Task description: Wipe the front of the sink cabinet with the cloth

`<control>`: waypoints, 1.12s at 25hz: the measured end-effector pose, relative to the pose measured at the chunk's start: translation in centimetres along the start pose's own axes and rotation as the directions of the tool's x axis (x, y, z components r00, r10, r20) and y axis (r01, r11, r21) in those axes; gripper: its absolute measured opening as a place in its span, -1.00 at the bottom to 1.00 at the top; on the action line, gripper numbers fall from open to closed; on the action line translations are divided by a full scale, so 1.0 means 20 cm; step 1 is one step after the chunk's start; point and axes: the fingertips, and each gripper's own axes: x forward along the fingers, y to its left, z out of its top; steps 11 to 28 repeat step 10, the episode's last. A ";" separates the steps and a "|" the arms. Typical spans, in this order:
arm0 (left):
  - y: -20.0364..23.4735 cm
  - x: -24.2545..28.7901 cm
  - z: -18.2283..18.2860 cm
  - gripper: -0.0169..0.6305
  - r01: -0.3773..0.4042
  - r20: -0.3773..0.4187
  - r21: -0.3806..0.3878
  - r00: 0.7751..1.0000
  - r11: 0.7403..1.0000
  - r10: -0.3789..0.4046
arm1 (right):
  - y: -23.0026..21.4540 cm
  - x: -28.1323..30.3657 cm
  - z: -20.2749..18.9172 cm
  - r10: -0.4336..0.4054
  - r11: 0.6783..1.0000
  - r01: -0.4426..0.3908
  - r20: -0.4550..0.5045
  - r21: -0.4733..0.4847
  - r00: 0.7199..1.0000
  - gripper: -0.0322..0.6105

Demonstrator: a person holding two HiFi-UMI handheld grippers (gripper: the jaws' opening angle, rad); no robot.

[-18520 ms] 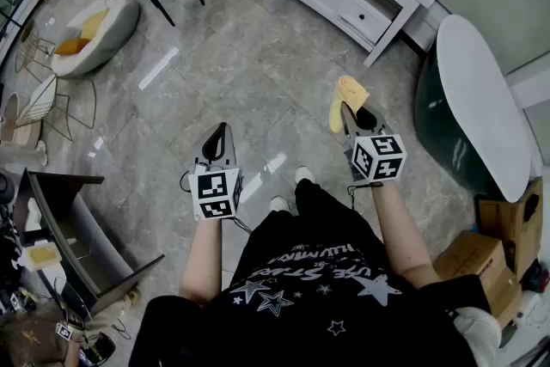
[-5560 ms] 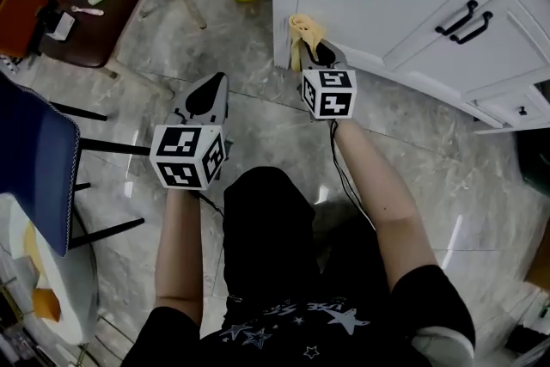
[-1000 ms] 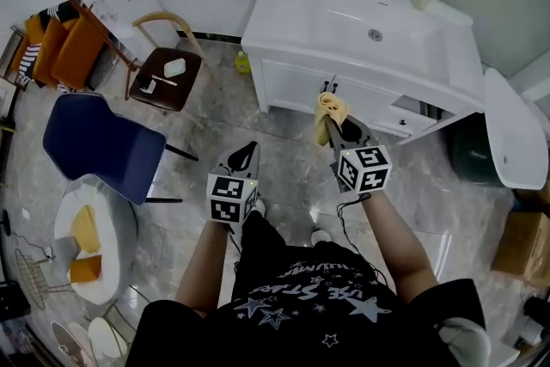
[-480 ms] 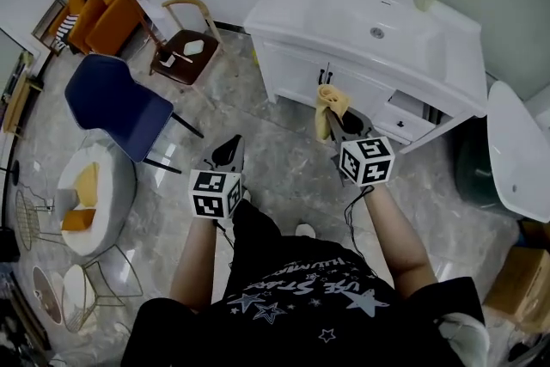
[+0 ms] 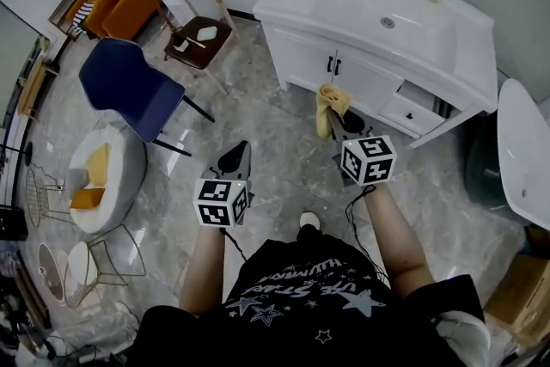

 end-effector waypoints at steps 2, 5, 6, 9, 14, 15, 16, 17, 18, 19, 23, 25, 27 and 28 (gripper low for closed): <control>0.00 -0.04 -0.04 -0.90 -0.016 -0.005 -0.014 1.000 1.000 0.016 | 0.02 0.00 -0.04 0.013 1.000 -0.013 -0.013 0.008 1.000 -0.70; 0.02 -0.13 -0.13 -0.90 -0.046 -0.011 -0.041 0.999 0.998 0.046 | 0.11 -0.01 -0.11 0.045 0.999 -0.045 -0.036 0.001 0.998 -0.70; 0.02 -0.16 -0.16 -0.90 -0.054 -0.011 -0.050 0.999 0.997 0.053 | 0.15 -0.01 -0.13 0.055 0.998 -0.055 -0.041 -0.005 0.998 -0.70; 0.05 -0.25 -0.27 -0.90 -0.067 -0.010 -0.073 0.998 0.995 0.066 | 0.26 -0.03 -0.20 0.075 0.997 -0.076 -0.052 -0.028 0.996 -0.70; 0.06 -0.28 -0.31 -0.90 -0.070 -0.010 -0.080 0.998 0.994 0.069 | 0.30 -0.04 -0.23 0.080 0.996 -0.082 -0.056 -0.037 0.995 -0.70; 0.06 -0.28 -0.31 -0.90 -0.070 -0.010 -0.080 0.998 0.994 0.069 | 0.30 -0.04 -0.23 0.080 0.996 -0.082 -0.056 -0.037 0.995 -0.70; 0.06 -0.28 -0.31 -0.90 -0.070 -0.010 -0.080 0.998 0.994 0.069 | 0.30 -0.04 -0.23 0.080 0.996 -0.082 -0.056 -0.037 0.995 -0.70; 0.06 -0.28 -0.31 -0.90 -0.070 -0.010 -0.080 0.998 0.994 0.069 | 0.30 -0.04 -0.23 0.080 0.996 -0.082 -0.056 -0.037 0.995 -0.70; 0.06 -0.28 -0.31 -0.90 -0.070 -0.010 -0.080 0.998 0.994 0.069 | 0.30 -0.04 -0.23 0.080 0.996 -0.082 -0.056 -0.037 0.995 -0.70; 0.06 -0.28 -0.31 -0.90 -0.070 -0.010 -0.080 0.998 0.994 0.069 | 0.30 -0.04 -0.23 0.080 0.996 -0.082 -0.056 -0.037 0.995 -0.70; 0.06 -0.28 -0.31 -0.90 -0.070 -0.010 -0.080 0.998 0.994 0.069 | 0.30 -0.04 -0.23 0.080 0.996 -0.082 -0.056 -0.037 0.995 -0.70; 0.06 -0.28 -0.31 -0.90 -0.070 -0.010 -0.080 0.998 0.994 0.069 | 0.30 -0.04 -0.23 0.080 0.996 -0.082 -0.056 -0.037 0.995 -0.70; 0.06 -0.28 -0.31 -0.90 -0.070 -0.010 -0.080 0.998 0.994 0.069 | 0.30 -0.04 -0.23 0.080 0.996 -0.082 -0.056 -0.037 0.995 -0.70; 0.06 -0.28 -0.31 -0.90 -0.070 -0.010 -0.080 0.998 0.994 0.069 | 0.30 -0.04 -0.23 0.080 0.996 -0.082 -0.056 -0.037 0.995 -0.70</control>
